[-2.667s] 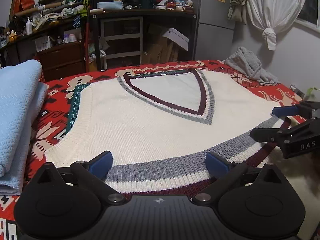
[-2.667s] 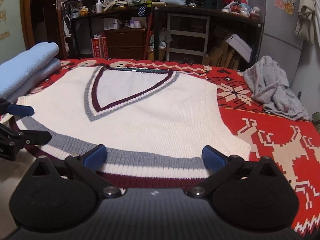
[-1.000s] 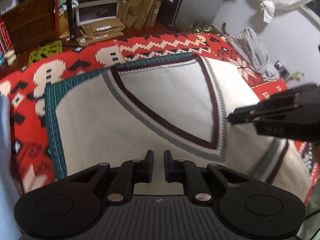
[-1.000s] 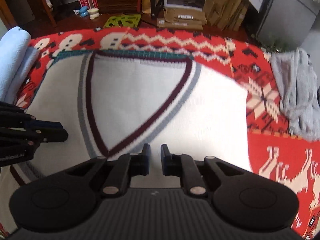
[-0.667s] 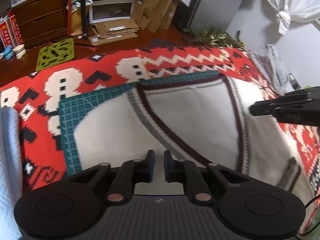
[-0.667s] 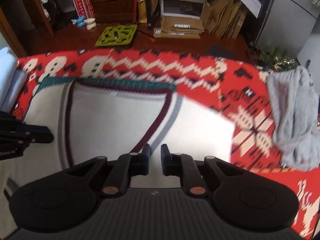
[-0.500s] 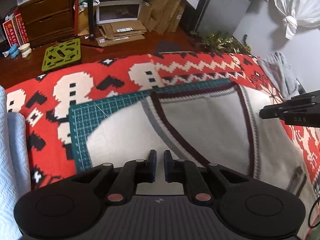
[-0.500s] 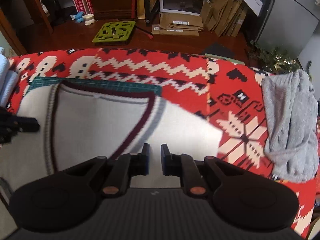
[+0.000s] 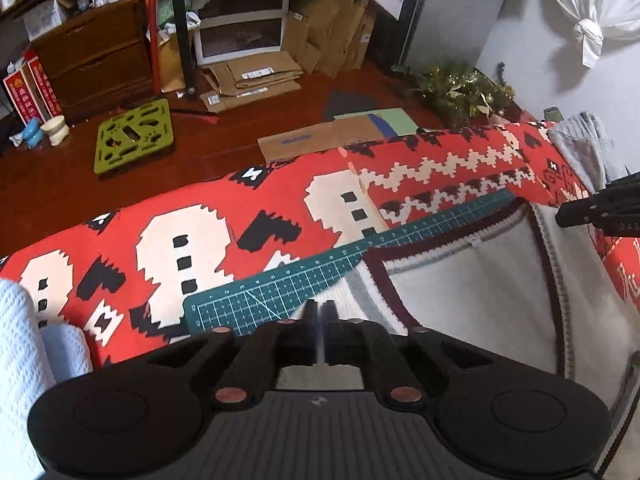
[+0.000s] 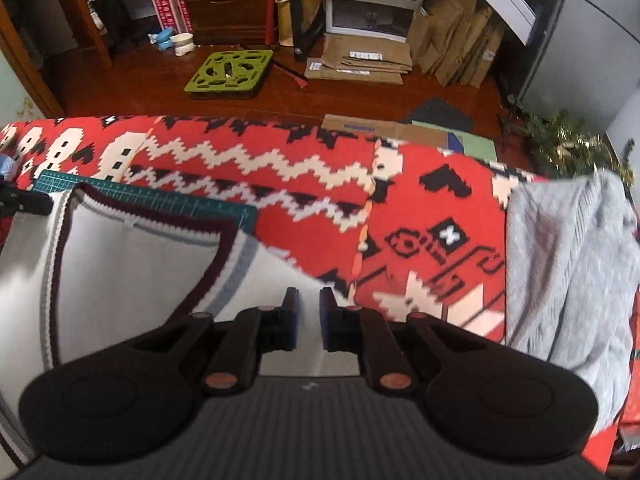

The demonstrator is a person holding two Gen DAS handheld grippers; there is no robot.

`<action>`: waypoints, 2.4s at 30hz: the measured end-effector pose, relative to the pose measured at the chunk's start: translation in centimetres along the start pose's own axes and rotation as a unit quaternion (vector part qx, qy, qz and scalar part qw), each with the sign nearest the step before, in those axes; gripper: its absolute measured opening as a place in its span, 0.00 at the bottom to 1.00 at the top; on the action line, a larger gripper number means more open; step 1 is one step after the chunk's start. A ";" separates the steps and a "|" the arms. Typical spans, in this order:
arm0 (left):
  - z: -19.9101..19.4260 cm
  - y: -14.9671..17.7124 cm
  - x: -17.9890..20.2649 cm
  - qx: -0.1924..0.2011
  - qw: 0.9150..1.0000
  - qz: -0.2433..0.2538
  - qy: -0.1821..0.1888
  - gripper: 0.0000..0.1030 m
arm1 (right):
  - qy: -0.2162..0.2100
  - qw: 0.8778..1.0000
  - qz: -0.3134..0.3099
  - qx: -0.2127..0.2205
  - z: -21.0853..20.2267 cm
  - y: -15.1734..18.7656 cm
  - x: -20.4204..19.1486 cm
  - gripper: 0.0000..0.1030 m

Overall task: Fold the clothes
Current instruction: 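Lift the hem with both grippers and fold the vest over toward the collar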

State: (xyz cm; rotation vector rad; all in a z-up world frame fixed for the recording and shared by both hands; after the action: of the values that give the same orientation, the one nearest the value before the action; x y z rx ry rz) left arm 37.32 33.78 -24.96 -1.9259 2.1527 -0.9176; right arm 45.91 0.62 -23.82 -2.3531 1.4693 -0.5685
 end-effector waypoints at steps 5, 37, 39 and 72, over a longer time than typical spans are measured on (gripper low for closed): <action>-0.9 0.3 -0.5 -0.007 1.000 -0.007 0.010 0.06 | -0.007 1.000 -0.001 -0.001 -0.6 -0.1 0.4 0.12; 0.2 -2.7 0.3 -0.014 0.998 0.047 0.046 0.07 | -0.043 0.999 -0.024 0.017 -0.4 -2.7 -0.6 0.12; -0.2 -2.6 0.2 -0.028 0.995 0.080 0.044 0.13 | -0.046 0.997 -0.061 0.019 -0.7 -2.6 0.2 0.14; -3.6 -1.3 2.7 -0.030 0.978 0.192 0.072 0.02 | -0.078 0.976 -0.200 0.044 -4.1 -2.0 -1.4 0.01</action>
State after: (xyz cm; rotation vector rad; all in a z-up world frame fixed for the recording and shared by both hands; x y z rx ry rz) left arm 36.25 32.52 -20.62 -1.4211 2.5361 -0.9480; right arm 44.89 2.56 -19.59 -2.5686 0.8876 -0.5156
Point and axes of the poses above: each gripper's, at about its wrist camera, not at the fingertips, and z roughly the way its jaws point, x to its right, y to its underside, the point moved 2 cm from there along z, roughly the way its jaws point, and after that the axes turned 14 degrees about y, right-handed, at the moved point
